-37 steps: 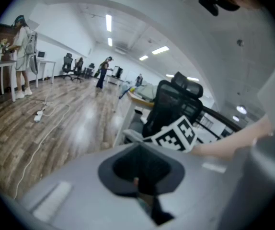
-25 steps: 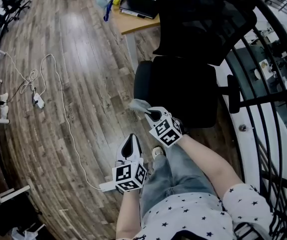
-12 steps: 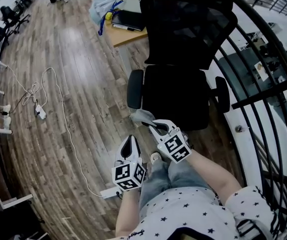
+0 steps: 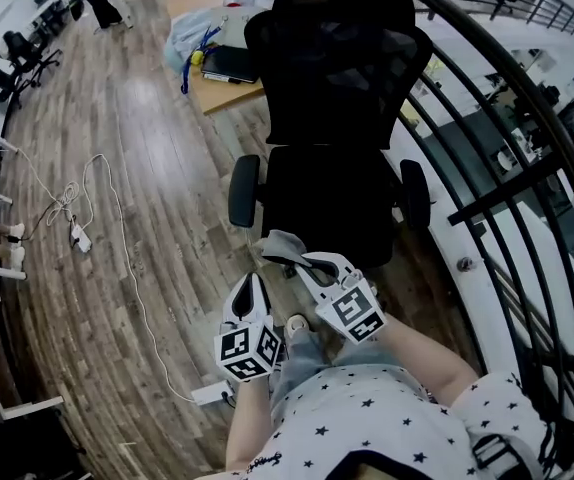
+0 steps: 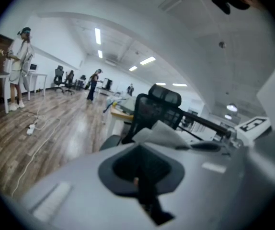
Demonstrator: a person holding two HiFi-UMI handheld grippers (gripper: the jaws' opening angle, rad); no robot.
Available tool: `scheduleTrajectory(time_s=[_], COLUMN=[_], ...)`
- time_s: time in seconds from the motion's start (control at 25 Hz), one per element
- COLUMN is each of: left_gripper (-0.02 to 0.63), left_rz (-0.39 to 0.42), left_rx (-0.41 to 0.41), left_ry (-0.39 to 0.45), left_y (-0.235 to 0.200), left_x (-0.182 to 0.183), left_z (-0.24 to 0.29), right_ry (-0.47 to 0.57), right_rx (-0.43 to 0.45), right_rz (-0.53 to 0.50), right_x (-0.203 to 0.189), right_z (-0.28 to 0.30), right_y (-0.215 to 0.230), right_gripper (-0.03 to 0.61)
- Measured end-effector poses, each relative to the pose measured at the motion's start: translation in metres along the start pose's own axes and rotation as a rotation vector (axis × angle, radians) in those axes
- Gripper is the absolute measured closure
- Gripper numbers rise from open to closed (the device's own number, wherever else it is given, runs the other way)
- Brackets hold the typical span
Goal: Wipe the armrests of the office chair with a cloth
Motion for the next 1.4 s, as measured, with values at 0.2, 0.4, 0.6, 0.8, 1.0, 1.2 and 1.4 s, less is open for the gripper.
scheduleTrajectory(time_s=[0.2,0.4,0.6,0.8,1.0,1.2,1.4], left_gripper=[0.607,0.607,0.607,0.607,0.607,0.607,0.606], left_rz=[0.014,0.026,0.053,0.078,0.108,0.128,0.139], left_rx=[-0.011,-0.041,-0.091,-0.141,-0.202,-0.242,-0.260], left_ry=[0.012,0.021,0.022,0.015,0.004,-0.002,0.001], left_y=[0.043,0.094,0.144,0.192,0.227,0.259,0.279], left_x=[-0.006,-0.014,-0.027,-0.045,-0.058,-0.071,-0.078], left_z=[-0.009,-0.013,-0.017,-0.025,-0.030,-0.033,-0.035], right_ry=[0.035,0.068,0.098,0.114,0.129,0.146,0.156], right_rx=[-0.011,-0.044,-0.099,-0.145,-0.199,-0.239,-0.273], right_rz=[-0.006,-0.004,0.006,0.025,0.046,0.056,0.070], right_x=[-0.004,-0.011,-0.026,-0.045,-0.060,-0.076,-0.086], right_z=[-0.051,-0.107,-0.163,-0.212,-0.251,-0.283,-0.308], right_y=[0.008,0.025,0.041,0.052,0.055,0.059,0.062], right_gripper=[0.551,0.551,0.551,0.551,0.551,0.551,0.551])
Point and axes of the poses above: the fingertips, and each gripper's own axes: z forward along the fingers, y to its right, x out of its top, the point moved 7 cm from there along -z, backward along the fingers, and after that the axes turned 4 degrees about x, right-handed, at the moved point
